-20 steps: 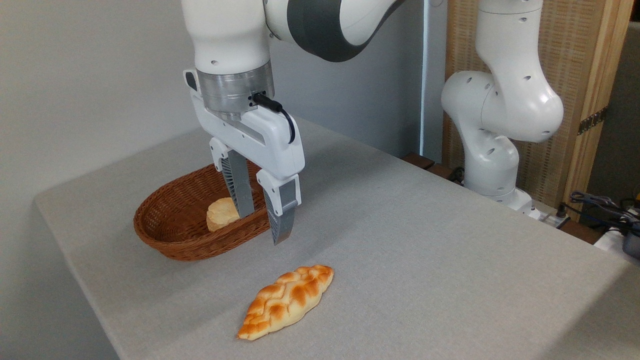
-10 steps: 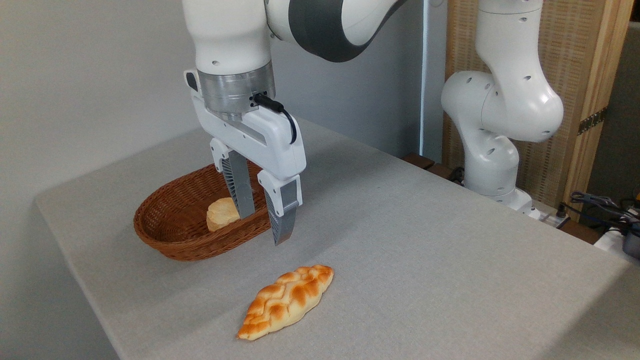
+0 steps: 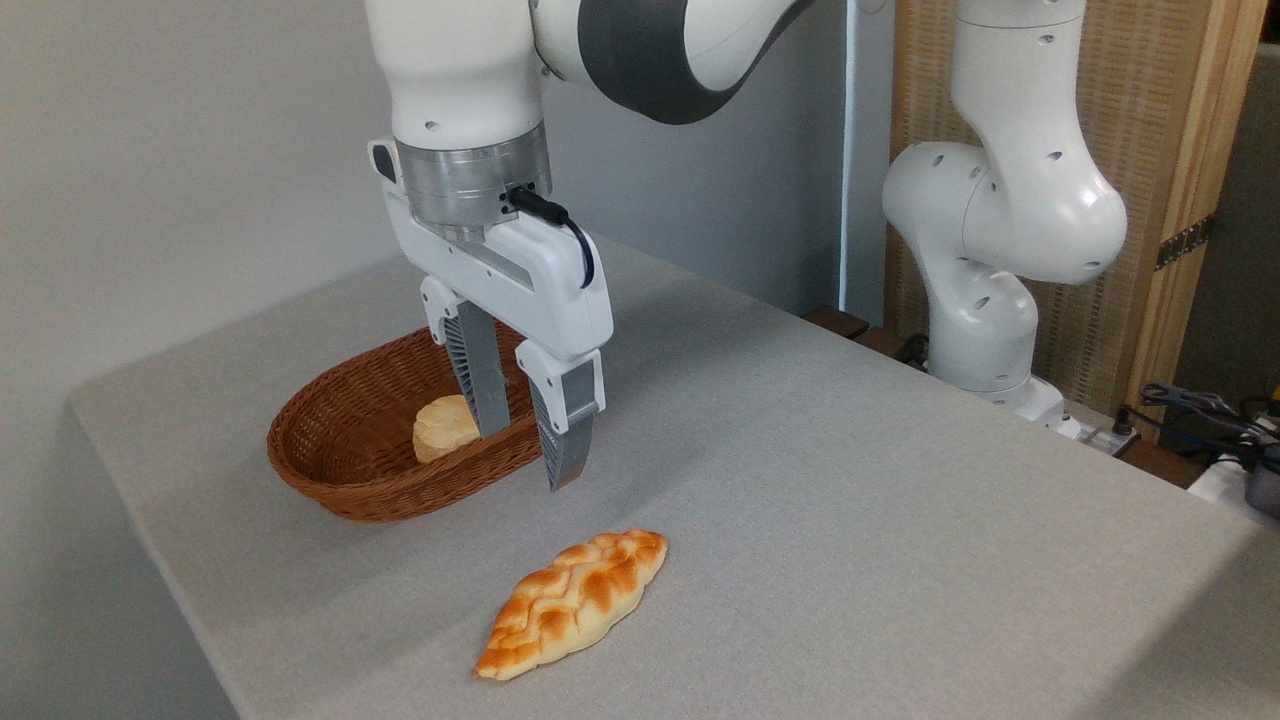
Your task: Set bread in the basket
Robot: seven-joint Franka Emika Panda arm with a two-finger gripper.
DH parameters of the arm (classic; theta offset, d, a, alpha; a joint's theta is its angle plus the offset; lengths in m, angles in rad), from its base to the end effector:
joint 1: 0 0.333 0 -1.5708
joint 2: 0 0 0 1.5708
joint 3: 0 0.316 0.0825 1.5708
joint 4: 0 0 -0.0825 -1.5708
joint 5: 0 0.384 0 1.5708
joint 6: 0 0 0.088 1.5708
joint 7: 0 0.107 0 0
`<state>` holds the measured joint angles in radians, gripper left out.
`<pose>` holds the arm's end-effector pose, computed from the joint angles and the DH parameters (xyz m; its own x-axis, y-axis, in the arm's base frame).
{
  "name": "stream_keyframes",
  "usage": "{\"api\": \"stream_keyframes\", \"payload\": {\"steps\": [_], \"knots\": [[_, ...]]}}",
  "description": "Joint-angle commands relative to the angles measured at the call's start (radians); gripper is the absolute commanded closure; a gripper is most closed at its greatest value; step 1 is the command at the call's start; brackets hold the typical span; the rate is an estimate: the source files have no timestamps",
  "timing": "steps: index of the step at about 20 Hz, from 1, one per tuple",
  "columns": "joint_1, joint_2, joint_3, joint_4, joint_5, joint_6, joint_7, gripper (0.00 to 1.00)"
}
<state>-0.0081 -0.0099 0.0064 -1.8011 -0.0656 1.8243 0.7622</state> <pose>0.5636 -0.0063 0.5425 0.7316 -0.6784 0.0678 -0.6809 -0.7320 0.0238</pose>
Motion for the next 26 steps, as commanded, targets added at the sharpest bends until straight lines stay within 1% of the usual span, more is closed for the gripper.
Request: {"api": "stream_keyframes", "payload": {"steps": [1,26], "knots": [[0.007,-0.01,-0.002,-0.003,0.003,-0.014,0.019,0.0],[0.007,-0.012,-0.002,-0.007,0.003,-0.002,0.019,0.0]]}}
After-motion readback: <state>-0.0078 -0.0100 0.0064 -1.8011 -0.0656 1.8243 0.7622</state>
